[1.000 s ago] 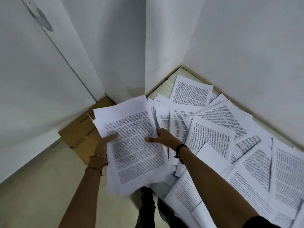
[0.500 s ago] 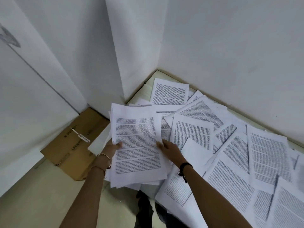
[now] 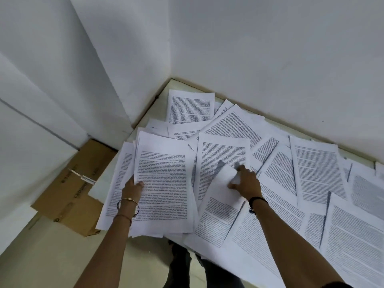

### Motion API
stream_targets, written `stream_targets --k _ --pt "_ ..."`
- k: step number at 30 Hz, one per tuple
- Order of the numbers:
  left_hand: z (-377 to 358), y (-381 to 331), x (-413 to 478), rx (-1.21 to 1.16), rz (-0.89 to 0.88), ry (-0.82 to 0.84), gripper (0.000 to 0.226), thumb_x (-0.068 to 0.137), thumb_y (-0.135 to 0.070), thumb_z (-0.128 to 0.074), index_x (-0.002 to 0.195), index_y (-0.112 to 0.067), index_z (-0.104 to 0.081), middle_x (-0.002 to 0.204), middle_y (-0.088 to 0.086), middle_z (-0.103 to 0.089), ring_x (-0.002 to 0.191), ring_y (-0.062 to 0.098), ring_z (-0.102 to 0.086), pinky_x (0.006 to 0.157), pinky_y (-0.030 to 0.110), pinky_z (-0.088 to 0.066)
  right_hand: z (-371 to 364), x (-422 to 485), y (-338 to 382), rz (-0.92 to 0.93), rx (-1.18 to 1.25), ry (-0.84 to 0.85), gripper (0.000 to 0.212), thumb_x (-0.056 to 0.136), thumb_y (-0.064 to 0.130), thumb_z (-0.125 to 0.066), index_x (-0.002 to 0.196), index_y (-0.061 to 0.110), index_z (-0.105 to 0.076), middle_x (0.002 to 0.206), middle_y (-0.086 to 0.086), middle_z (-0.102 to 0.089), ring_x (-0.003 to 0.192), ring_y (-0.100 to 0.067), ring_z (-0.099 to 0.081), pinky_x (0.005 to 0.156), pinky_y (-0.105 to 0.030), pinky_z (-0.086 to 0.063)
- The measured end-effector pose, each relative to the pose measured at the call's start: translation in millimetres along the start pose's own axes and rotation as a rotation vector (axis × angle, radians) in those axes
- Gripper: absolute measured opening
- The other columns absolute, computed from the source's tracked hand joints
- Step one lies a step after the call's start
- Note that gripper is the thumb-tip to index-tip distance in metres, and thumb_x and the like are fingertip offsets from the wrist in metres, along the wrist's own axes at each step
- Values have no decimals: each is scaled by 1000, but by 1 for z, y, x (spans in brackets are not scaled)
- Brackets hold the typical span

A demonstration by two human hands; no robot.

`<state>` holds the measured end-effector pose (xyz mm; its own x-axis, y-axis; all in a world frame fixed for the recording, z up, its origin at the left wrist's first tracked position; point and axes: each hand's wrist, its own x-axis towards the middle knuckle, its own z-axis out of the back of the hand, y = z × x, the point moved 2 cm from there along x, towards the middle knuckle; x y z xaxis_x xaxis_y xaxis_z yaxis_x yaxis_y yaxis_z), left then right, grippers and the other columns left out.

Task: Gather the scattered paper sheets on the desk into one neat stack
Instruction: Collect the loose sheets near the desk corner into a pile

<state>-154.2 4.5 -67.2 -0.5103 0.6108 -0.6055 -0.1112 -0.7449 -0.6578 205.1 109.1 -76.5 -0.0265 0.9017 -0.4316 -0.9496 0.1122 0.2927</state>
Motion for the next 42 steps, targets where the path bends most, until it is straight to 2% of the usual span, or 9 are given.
stream_targets --k 5,10,16,22,26,34,37,38,42 --pt "-1 2 1 39 19 -17 37 92 -8 -50 129 -1 -50 124 26 -58 110 45 -56 99 49 -44 21 22 37 180 -49 -126 30 86 12 -61 116 10 -64 118 -13 -57 116 -31 -51 80 -39 -48" --pt "-4 1 3 55 14 -15 35 92 -8 -50 126 2 -51 122 28 -58 109 46 -55 95 48 -44 30 42 63 266 248 -250 60 87 20 -67 140 13 -39 143 -8 -35 119 -19 -46 78 -32 -45" --pt "-12 1 6 47 30 -22 36 91 -7 -52 126 2 -52 123 28 -58 111 46 -55 99 51 -43 1 5 1 -392 364 -341 95 70 44 -79 142 4 -30 141 -21 -36 126 -39 -37 91 -54 -48" --pt "-20 5 10 38 55 -12 39 91 -9 -52 130 -2 -50 125 26 -57 111 45 -55 99 51 -44 0 15 10 -327 412 -254 72 73 31 -80 128 4 -42 121 -21 -53 117 -39 -48 86 -47 -49" --pt "-20 9 17 -33 81 -11 37 90 -8 -54 126 -1 -52 123 26 -58 111 45 -55 100 55 -43 18 36 29 -169 369 -301 27 81 33 -67 80 10 -54 82 -13 -56 86 -28 -55 67 -38 -42" --pt "-18 6 21 -98 76 -51 37 89 -4 -55 126 0 -53 123 27 -58 112 45 -55 99 55 -43 8 -13 14 -208 810 -86 61 90 30 -64 141 9 -38 117 -2 -49 113 -15 -44 100 -39 -39" --pt "-21 1 15 -114 59 -61 38 90 -2 -53 127 1 -51 125 25 -57 115 43 -53 102 49 -42 7 -20 21 -170 762 -5 9 90 13 -58 84 16 -52 80 4 -45 79 -15 -42 68 -28 -39" --pt "-21 0 13 -97 48 -70 38 90 -2 -53 128 1 -51 126 25 -56 116 43 -53 101 46 -42 8 -15 23 -157 744 -3 26 89 10 -56 69 19 -42 69 6 -41 69 -15 -39 59 -24 -32" --pt "-13 -2 10 -81 21 -82 38 90 -4 -54 127 2 -51 125 26 -56 117 44 -52 101 47 -41 36 5 35 -143 849 -130 19 88 6 -55 73 17 -55 68 4 -55 66 -12 -50 53 -17 -38"
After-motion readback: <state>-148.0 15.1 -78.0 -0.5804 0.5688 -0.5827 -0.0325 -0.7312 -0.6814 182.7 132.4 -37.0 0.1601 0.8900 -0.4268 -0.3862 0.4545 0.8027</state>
